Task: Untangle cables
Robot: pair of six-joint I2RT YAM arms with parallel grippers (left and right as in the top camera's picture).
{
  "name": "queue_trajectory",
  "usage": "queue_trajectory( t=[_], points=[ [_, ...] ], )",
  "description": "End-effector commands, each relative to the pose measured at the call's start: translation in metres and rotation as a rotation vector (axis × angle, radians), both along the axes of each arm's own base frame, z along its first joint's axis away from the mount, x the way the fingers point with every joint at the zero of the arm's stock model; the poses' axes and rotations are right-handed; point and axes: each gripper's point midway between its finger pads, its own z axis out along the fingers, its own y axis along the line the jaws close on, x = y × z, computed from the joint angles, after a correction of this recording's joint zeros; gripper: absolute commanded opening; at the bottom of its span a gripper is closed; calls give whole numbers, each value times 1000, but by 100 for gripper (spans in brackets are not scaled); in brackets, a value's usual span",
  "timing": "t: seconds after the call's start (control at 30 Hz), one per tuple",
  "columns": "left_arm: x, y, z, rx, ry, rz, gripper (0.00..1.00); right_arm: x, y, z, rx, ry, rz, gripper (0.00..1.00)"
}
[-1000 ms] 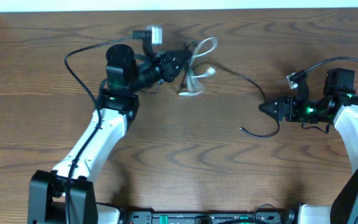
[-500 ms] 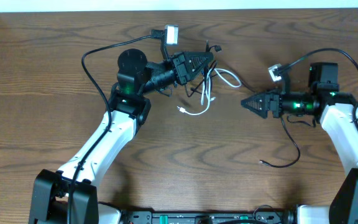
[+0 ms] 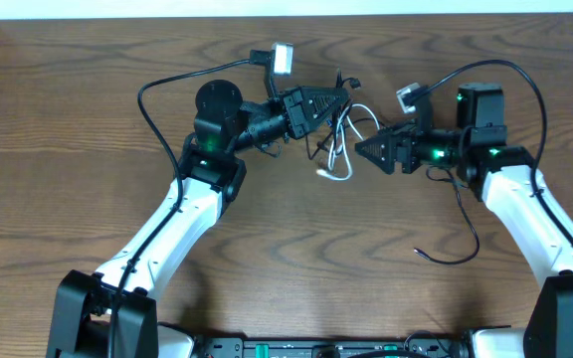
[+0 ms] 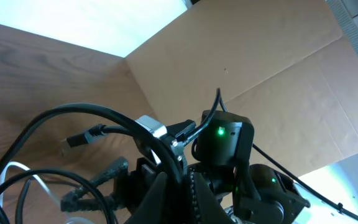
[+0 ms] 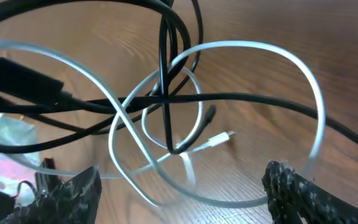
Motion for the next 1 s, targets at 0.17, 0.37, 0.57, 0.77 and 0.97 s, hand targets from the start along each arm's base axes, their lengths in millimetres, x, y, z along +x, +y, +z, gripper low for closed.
queue_trajectory(
  t=[0.17,0.37,0.57,0.77,0.97],
  points=[
    [-4,-1,5,-1,-7,-20,8,9,-3,-12,-88,-6,-64,73],
    [-4,-1,5,-1,-6,-20,8,8,3,-12,-87,-16,-48,72],
    [-4,-1,5,-1,-6,-20,8,7,23,-10,-79,-55,0,74],
    [-4,-1,5,-1,-6,-19,8,7,35,-22,-103,-50,14,4],
    [-2,0,4,14,-27,-7,8,18,-12,-62,-285,147,-284,1]
  ],
)
